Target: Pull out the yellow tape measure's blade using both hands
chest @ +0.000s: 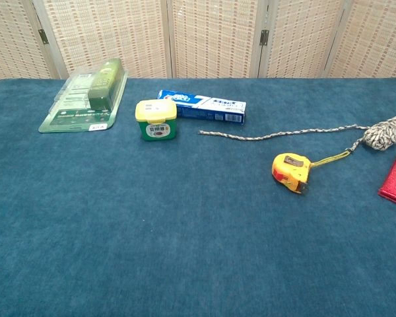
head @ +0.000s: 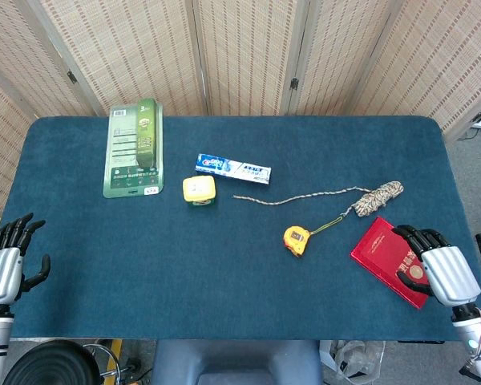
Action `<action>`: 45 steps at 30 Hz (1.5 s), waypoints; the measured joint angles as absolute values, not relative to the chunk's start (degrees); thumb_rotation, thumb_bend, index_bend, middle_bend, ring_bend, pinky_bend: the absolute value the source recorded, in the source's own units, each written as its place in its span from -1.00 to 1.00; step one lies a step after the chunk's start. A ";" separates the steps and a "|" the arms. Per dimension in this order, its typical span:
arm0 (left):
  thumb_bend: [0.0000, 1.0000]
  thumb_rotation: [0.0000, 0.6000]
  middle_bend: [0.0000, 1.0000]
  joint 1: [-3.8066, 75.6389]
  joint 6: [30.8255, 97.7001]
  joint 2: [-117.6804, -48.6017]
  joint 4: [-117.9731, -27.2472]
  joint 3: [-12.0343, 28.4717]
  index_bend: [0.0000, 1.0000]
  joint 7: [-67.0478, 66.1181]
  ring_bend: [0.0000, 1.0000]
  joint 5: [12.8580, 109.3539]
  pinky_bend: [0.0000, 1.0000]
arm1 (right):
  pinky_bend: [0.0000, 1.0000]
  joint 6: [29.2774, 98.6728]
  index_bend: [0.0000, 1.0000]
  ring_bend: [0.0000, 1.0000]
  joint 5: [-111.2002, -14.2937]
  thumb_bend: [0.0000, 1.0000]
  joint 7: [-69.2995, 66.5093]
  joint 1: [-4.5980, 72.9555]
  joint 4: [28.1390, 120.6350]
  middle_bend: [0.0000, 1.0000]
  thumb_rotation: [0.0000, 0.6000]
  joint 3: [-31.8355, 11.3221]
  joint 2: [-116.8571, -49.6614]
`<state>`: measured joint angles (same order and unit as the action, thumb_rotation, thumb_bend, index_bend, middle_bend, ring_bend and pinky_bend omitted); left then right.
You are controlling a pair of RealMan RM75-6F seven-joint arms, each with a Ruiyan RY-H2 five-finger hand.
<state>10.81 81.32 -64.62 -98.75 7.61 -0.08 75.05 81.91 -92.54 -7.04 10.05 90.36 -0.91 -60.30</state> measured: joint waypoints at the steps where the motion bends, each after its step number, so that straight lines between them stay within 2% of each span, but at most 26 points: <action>1: 0.12 1.00 -0.82 10.86 81.26 -64.79 -98.57 7.64 -0.63 -0.14 -1.00 75.12 -1.00 | -0.59 82.12 -0.68 -0.50 -92.47 -0.46 -7.11 9.86 90.36 -0.58 1.00 -0.87 -60.22; 18: 0.12 1.00 -0.82 11.25 81.24 -65.81 -97.92 8.19 -0.63 0.37 -1.00 76.17 -1.00 | -0.58 83.19 -0.69 -0.50 -92.68 -0.46 -6.78 9.10 90.93 -0.58 1.00 -0.84 -59.71; 27: 0.12 1.00 -0.82 11.20 81.32 -65.75 -98.25 8.36 -0.63 0.22 -1.00 76.32 -1.00 | -0.58 81.49 -0.69 -0.50 -92.98 -0.46 -6.21 10.34 90.56 -0.58 1.00 -1.11 -60.05; 32: 0.12 1.00 -0.82 11.19 81.32 -65.76 -98.56 8.35 -0.63 -0.05 -1.00 76.41 -1.00 | -0.58 78.13 -0.73 -0.51 -93.85 -0.46 -4.70 13.30 90.57 -0.60 1.00 -1.68 -61.20; 36: 0.12 1.00 -0.82 11.05 81.48 -65.58 -98.70 8.43 -0.63 0.07 -1.00 76.37 -1.00 | -0.58 74.00 -0.95 -0.56 -93.37 -0.46 -2.57 15.93 90.70 -0.70 1.00 -2.39 -62.59; 38: 0.12 1.00 -0.82 10.94 81.53 -65.49 -98.71 8.45 -0.63 0.19 -1.00 76.29 -1.00 | -0.58 71.04 -1.00 -0.58 -92.51 -0.46 -1.56 17.65 90.62 -0.74 1.00 -2.87 -63.68; 45: 0.12 1.00 -0.82 10.52 81.71 -65.26 -98.64 8.37 -0.63 0.69 -1.00 76.12 -1.00 | -0.59 61.37 -1.00 -0.61 -88.68 -0.46 1.36 24.37 87.06 -0.77 1.00 -4.76 -70.73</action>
<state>10.52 81.71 -65.26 -98.64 8.37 0.69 76.12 61.37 -88.68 1.36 24.37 87.06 -4.76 -70.73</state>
